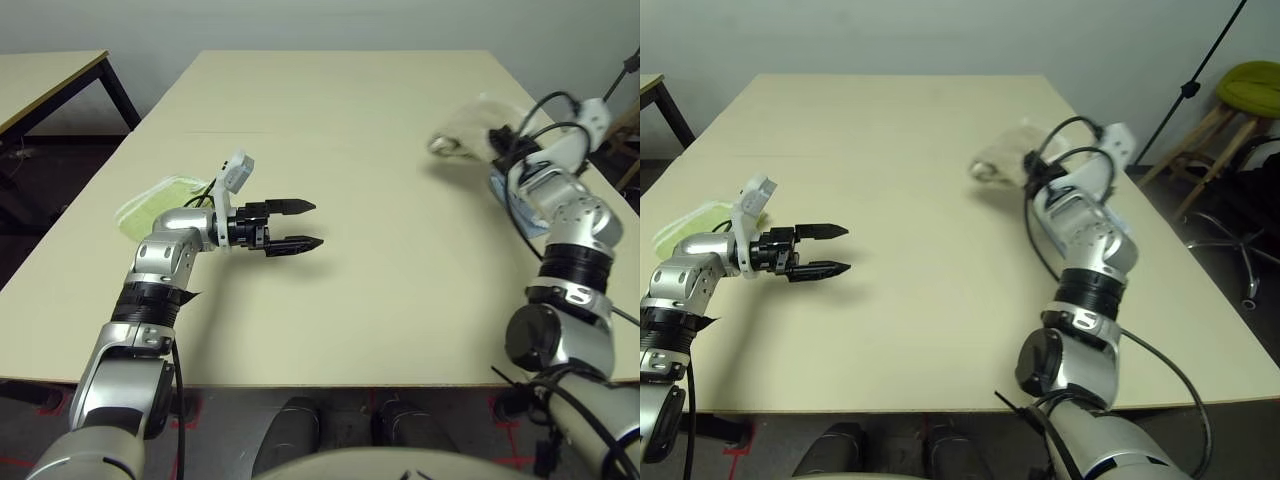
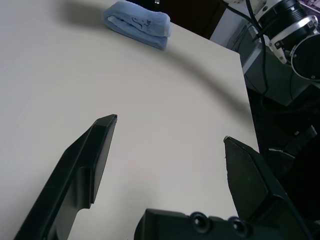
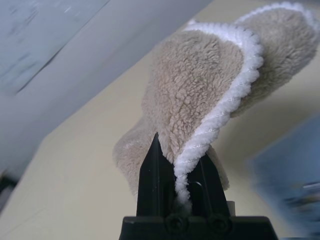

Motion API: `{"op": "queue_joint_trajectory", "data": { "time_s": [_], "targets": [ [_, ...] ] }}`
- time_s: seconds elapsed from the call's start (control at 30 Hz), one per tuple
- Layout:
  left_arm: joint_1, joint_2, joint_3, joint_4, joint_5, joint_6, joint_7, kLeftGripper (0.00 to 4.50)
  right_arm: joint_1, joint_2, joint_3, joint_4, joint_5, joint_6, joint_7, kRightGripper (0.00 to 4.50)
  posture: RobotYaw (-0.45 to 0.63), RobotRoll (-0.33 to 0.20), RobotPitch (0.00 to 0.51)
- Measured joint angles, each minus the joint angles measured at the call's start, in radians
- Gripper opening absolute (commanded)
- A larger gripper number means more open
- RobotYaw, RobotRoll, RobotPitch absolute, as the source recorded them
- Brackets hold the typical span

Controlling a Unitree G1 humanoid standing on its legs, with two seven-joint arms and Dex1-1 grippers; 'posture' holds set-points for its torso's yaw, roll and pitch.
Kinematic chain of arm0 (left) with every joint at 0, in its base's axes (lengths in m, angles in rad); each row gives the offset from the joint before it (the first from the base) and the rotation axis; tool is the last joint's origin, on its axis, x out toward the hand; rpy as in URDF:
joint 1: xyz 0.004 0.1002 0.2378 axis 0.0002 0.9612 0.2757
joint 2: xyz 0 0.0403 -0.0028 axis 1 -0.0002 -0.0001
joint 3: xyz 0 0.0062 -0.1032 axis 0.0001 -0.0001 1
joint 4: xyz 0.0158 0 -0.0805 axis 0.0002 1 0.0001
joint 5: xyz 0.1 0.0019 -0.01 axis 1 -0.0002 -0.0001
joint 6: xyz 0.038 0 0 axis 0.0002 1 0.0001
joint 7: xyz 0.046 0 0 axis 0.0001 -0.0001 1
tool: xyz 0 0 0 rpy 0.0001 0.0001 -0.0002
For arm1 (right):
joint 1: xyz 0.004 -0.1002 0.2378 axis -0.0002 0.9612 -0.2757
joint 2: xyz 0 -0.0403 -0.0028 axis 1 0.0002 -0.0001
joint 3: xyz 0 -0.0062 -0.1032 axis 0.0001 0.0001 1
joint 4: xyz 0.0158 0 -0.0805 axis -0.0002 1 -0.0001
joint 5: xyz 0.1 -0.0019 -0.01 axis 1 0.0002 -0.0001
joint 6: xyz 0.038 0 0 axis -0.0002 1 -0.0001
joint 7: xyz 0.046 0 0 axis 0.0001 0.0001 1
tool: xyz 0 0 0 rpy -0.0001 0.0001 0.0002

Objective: Fold the towel and set it aside.

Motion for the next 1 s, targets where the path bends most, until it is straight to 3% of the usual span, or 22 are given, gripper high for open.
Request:
{"op": "queue_joint_trajectory", "data": {
  "time_s": [0.33,0.43,0.57,0.77,1.0],
  "targets": [
    [-0.004,-0.012,-0.001,0.003,0.0,0.002,0.004,4.5,0.104,-0.055,-0.031,0.255,0.003,-0.102,-0.014,0.03,0.01,0.0,0.034],
    [-0.004,-0.012,-0.001,0.002,0.0,0.009,0.008,4.5,0.111,-0.068,-0.03,0.293,0.004,-0.105,-0.013,0.78,0.01,0.0,0.036],
    [-0.002,-0.01,-0.001,-0.005,0.0,0.021,0.017,4.5,0.136,-0.065,-0.025,0.228,0.028,-0.073,-0.016,2.22,0.02,0.0,0.041],
    [0.008,0.01,0.001,-0.032,0.013,0.096,0.116,4.5,0.275,-0.022,-0.028,-0.18,0.14,0.161,-0.118,4.48,0.0,0.0,0.052],
    [0.042,0.014,0.056,-0.112,0.022,0.218,0.331,4.5,0.475,-0.059,-0.072,-0.601,0.402,0.664,-0.212,4.48,-0.04,0.0,0.067]
  ]
}}
